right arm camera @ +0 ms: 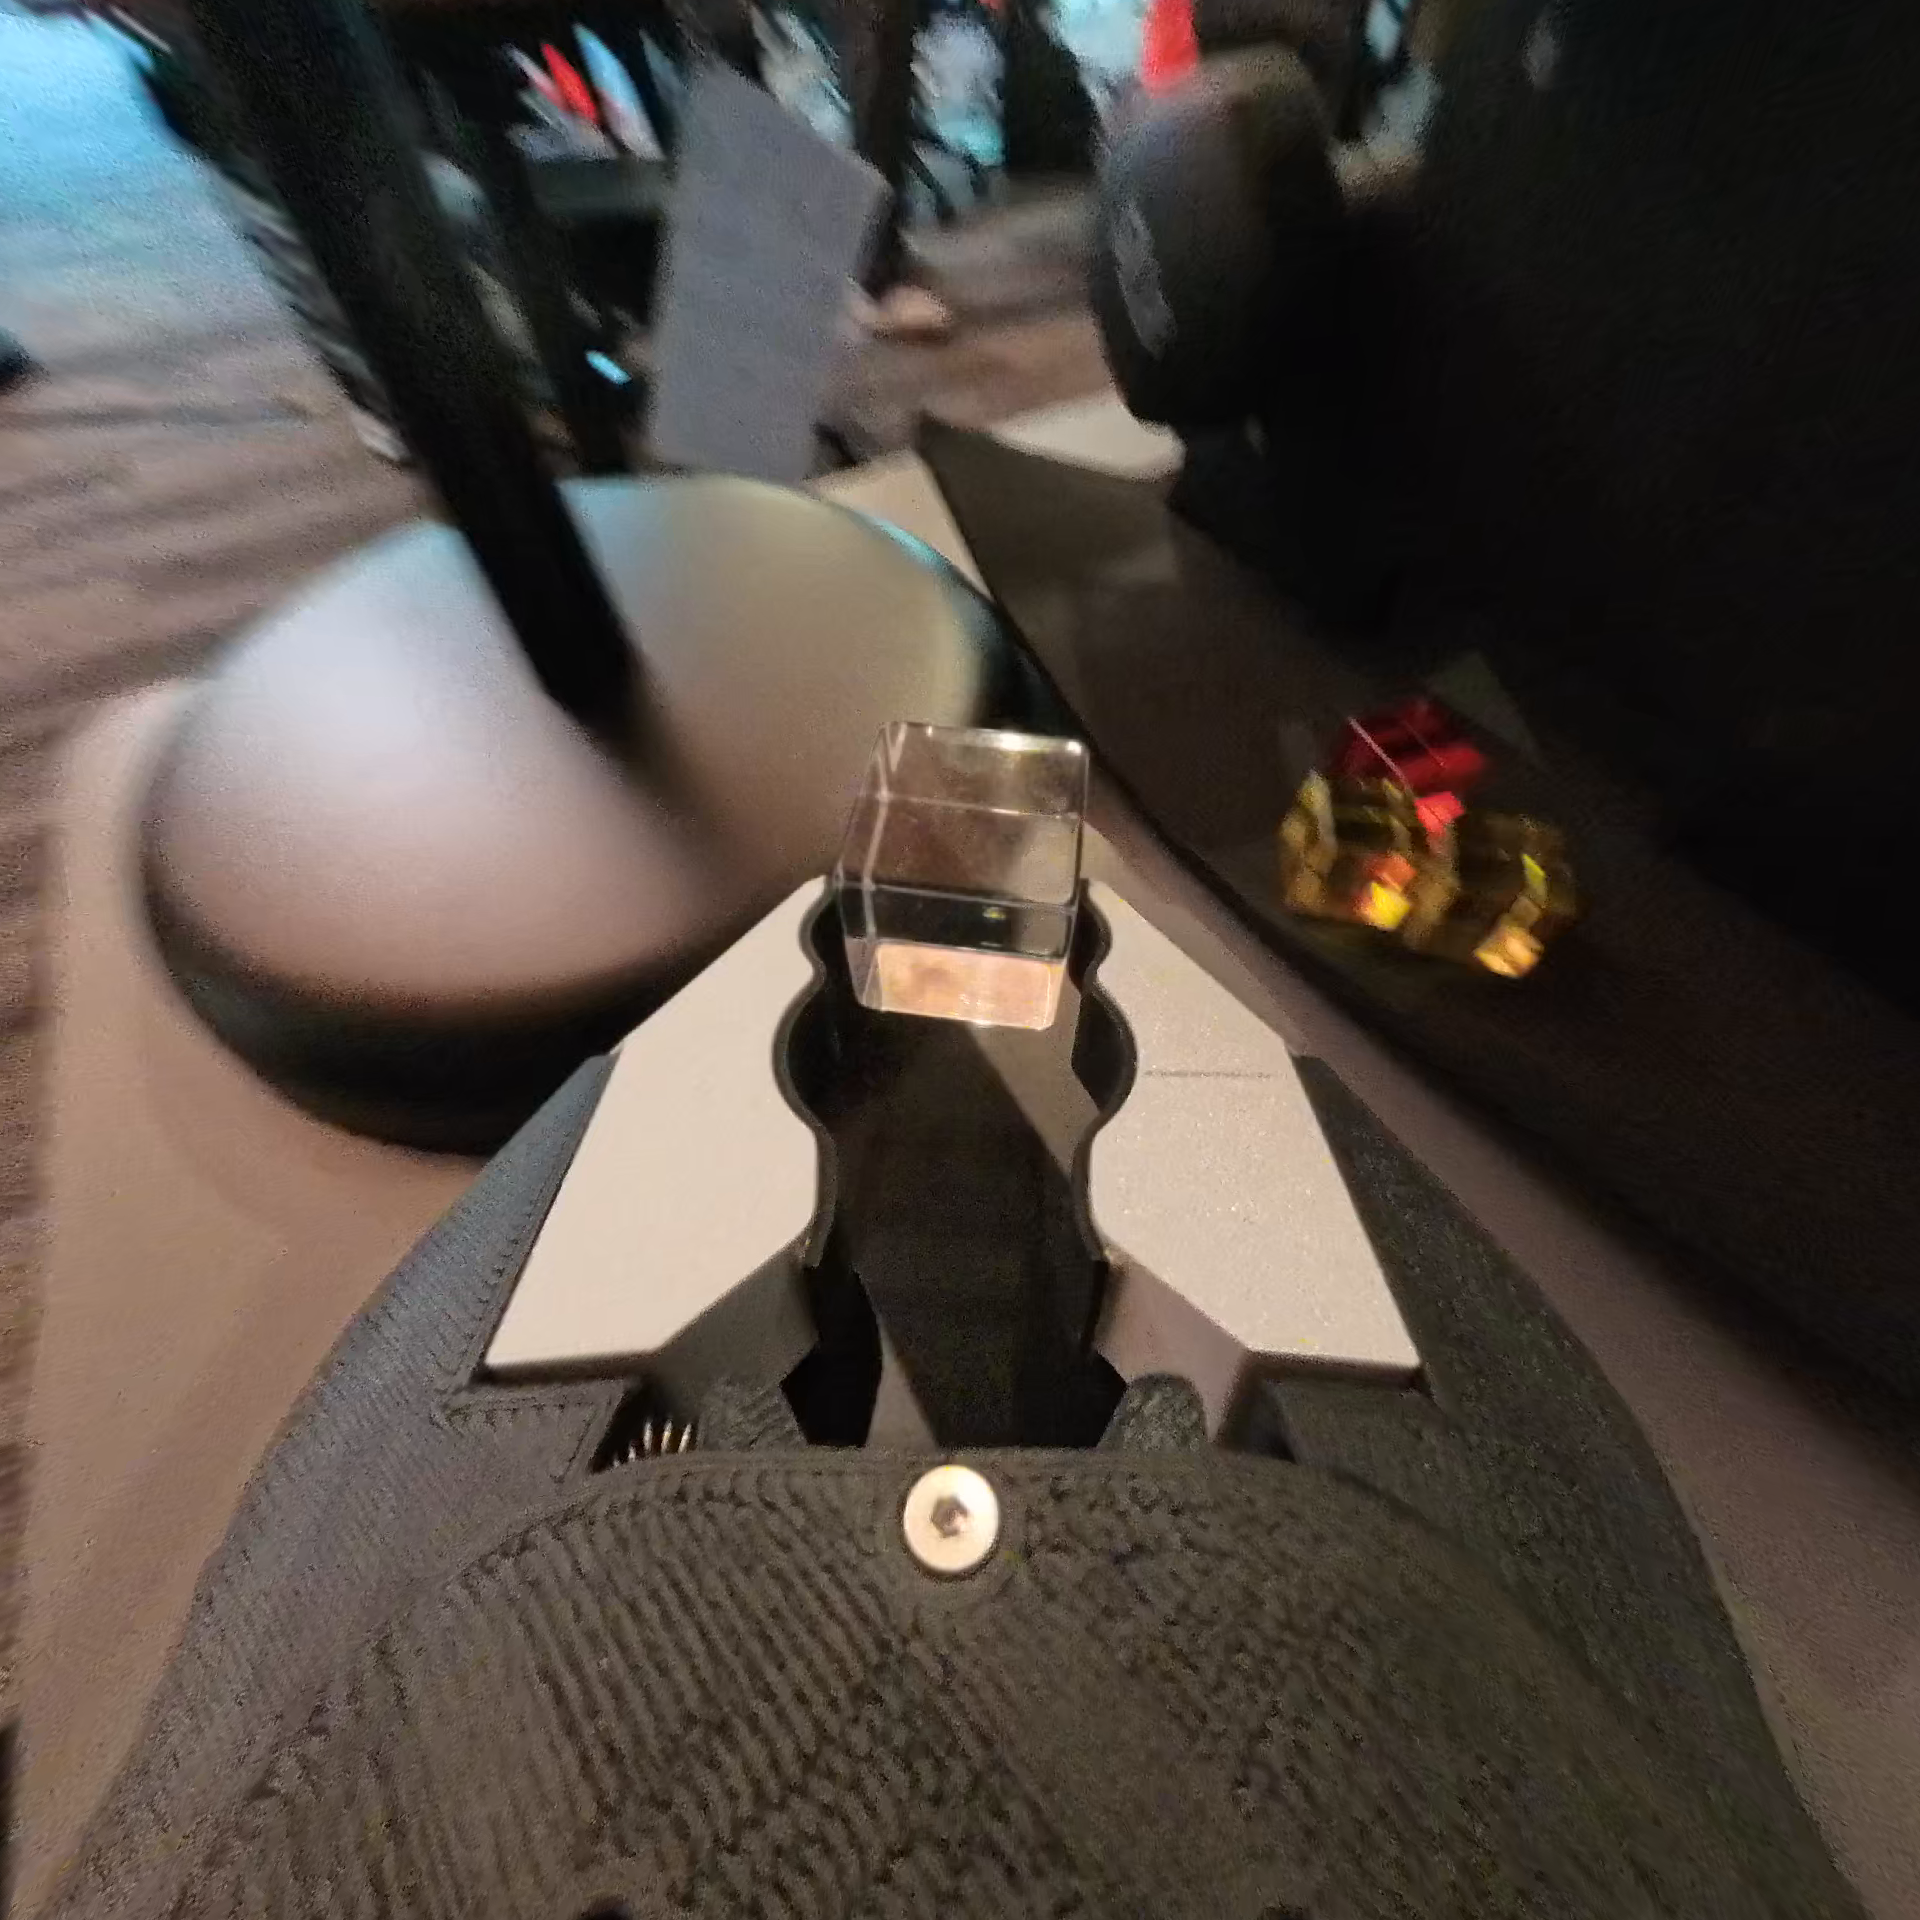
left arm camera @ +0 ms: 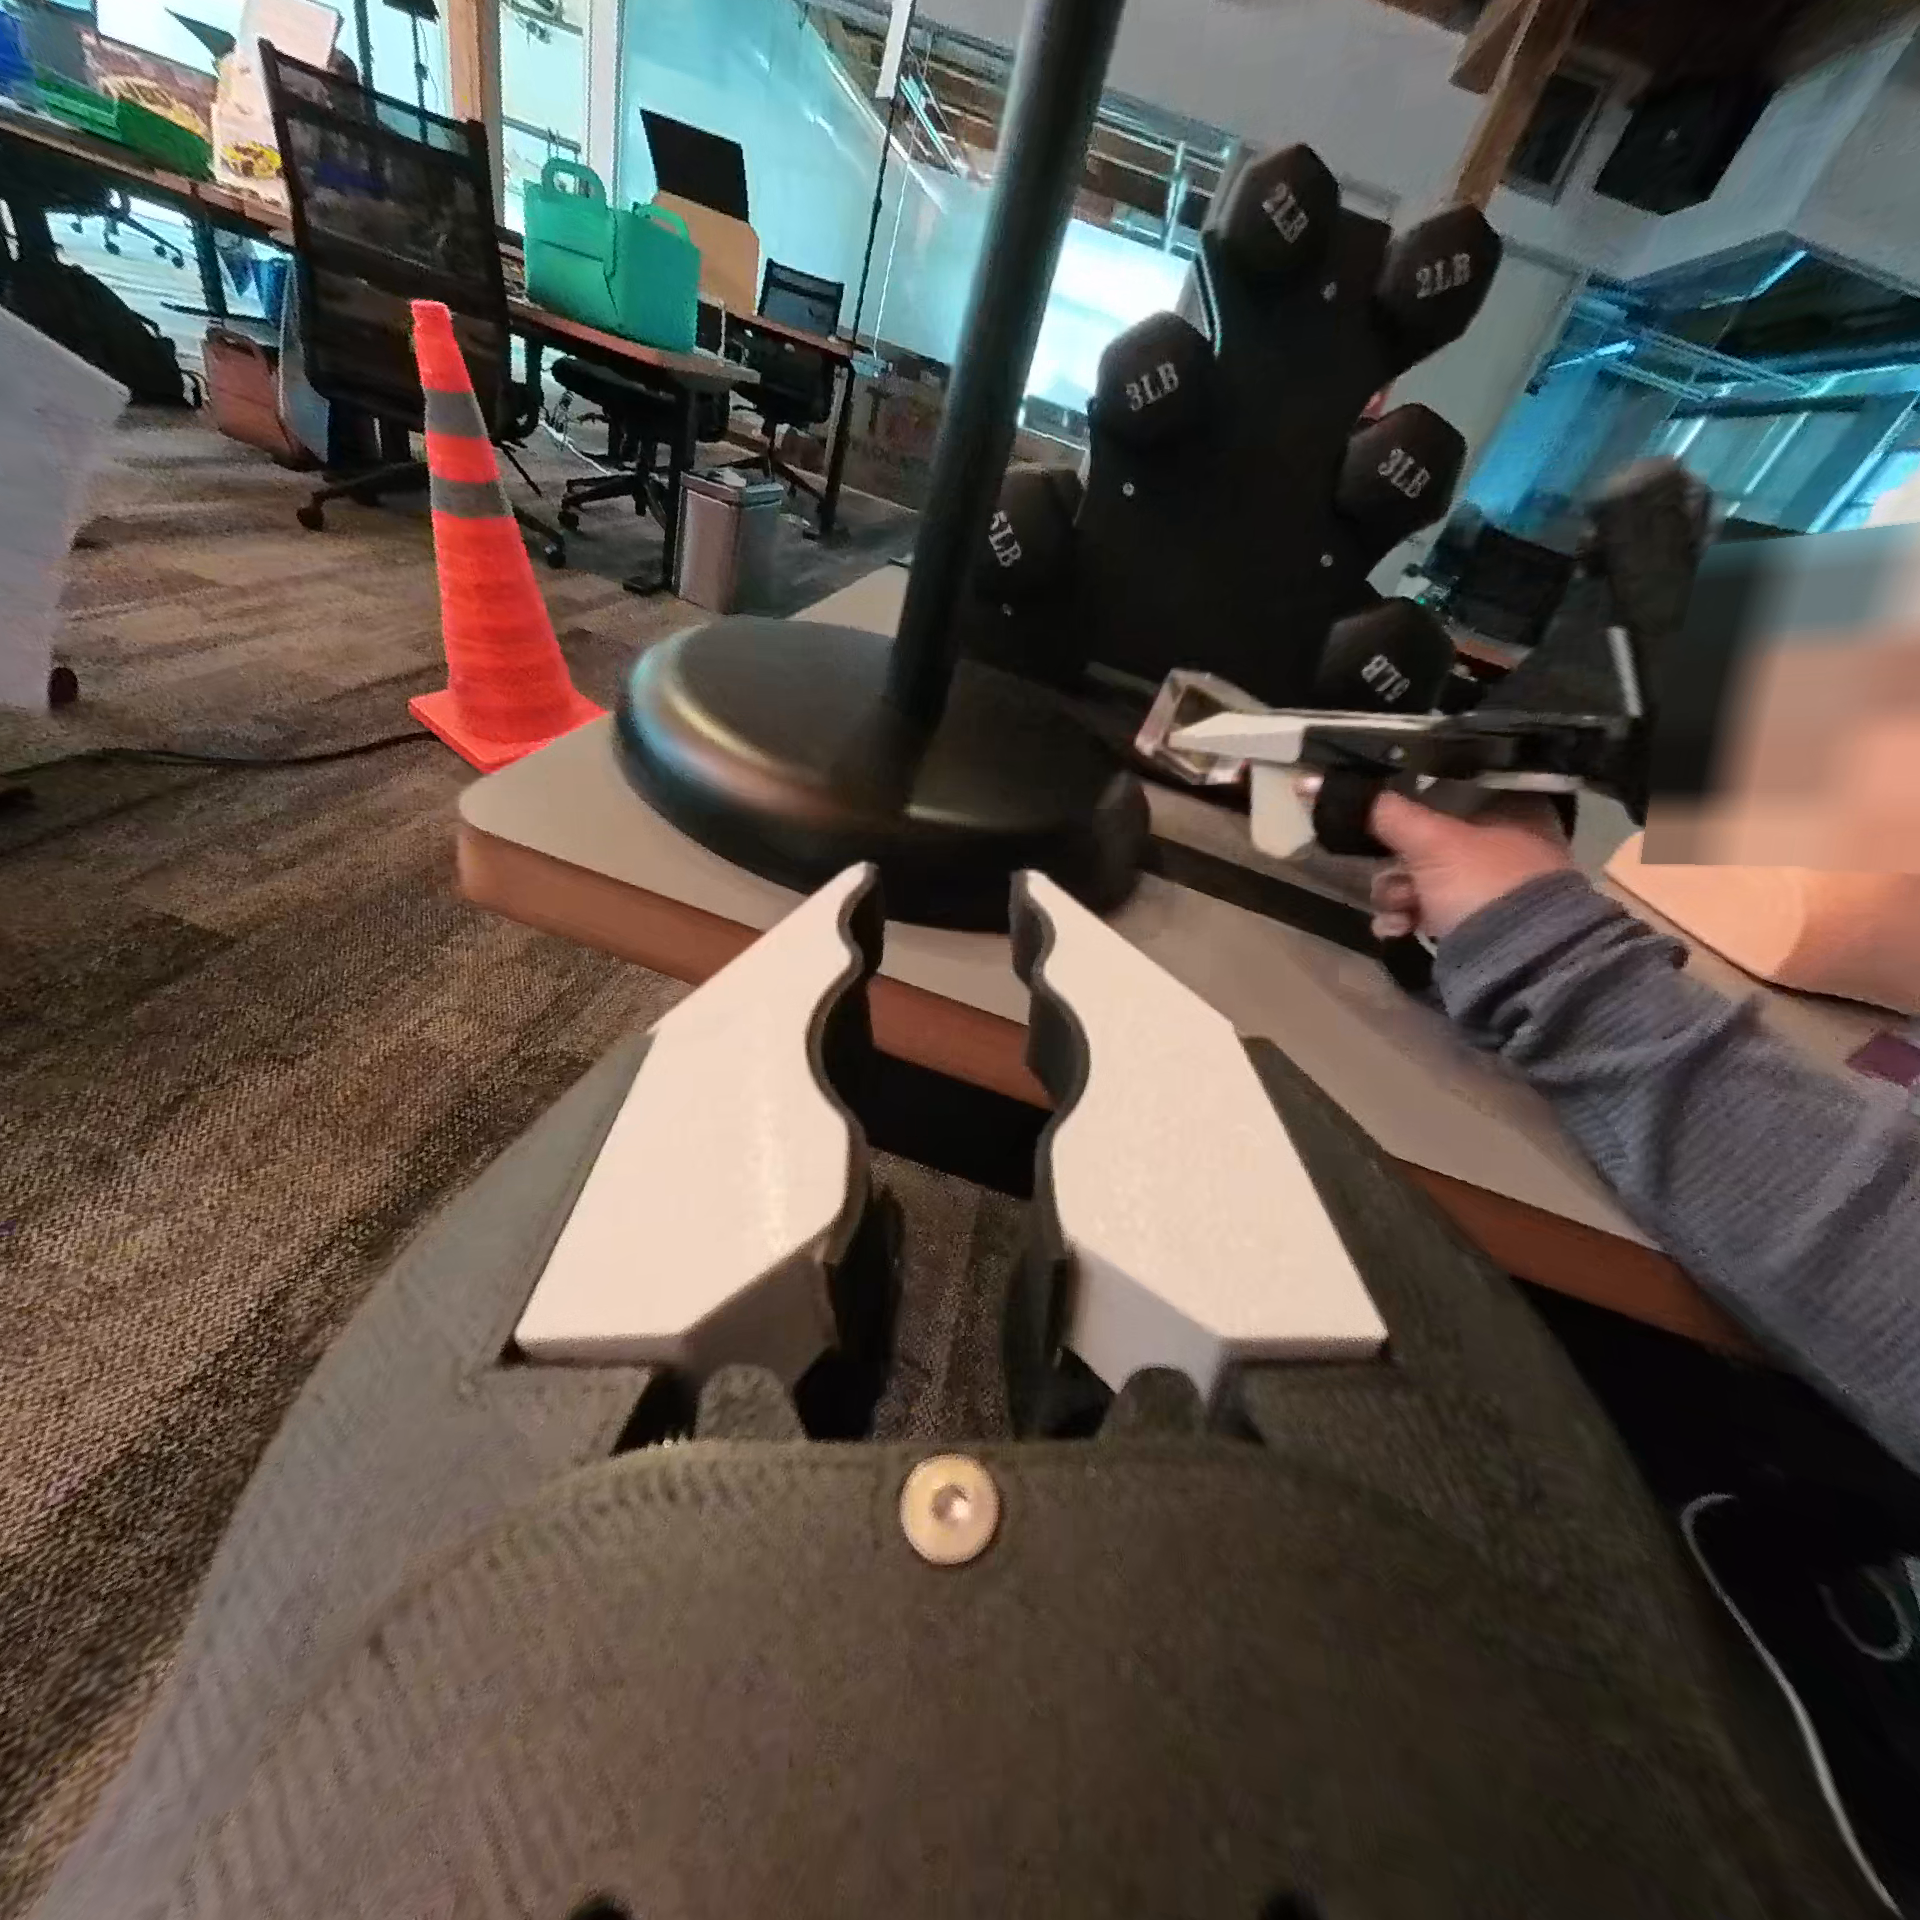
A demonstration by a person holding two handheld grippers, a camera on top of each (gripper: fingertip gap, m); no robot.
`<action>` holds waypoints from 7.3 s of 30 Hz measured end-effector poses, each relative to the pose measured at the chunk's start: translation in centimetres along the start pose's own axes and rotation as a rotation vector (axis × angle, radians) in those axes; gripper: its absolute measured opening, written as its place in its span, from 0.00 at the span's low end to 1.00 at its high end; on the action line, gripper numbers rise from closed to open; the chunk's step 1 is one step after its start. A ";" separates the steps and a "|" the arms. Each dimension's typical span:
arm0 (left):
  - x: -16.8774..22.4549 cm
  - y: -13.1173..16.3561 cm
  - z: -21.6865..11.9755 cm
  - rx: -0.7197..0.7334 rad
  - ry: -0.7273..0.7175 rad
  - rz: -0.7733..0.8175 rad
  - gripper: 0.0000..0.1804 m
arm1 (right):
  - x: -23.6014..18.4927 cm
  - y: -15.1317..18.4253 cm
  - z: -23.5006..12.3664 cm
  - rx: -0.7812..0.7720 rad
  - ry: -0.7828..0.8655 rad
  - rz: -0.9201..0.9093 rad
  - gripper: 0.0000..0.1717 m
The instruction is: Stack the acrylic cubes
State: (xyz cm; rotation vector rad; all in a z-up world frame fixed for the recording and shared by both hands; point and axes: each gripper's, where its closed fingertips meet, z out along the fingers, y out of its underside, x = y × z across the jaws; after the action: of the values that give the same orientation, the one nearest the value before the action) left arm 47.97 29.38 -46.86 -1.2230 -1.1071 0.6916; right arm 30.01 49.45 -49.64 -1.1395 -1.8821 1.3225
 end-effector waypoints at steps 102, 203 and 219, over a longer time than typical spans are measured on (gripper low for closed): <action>-6.7 15.6 9.6 0.002 0.038 -0.008 0.33 | 9.4 2.6 3.3 -0.231 0.103 -0.087 0.16; 4.7 0.9 6.6 -0.059 0.369 0.120 0.39 | -8.5 -6.7 -2.0 -0.042 -0.900 -0.564 0.14; 3.9 0.4 5.9 -0.038 0.354 0.110 0.39 | -10.7 -5.8 1.0 -0.196 -1.017 -0.646 0.14</action>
State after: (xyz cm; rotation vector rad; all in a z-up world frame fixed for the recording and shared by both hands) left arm 43.96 35.20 -46.30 -1.3843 -0.7668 0.5123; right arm 32.43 38.67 -44.29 0.2322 -2.7713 1.4312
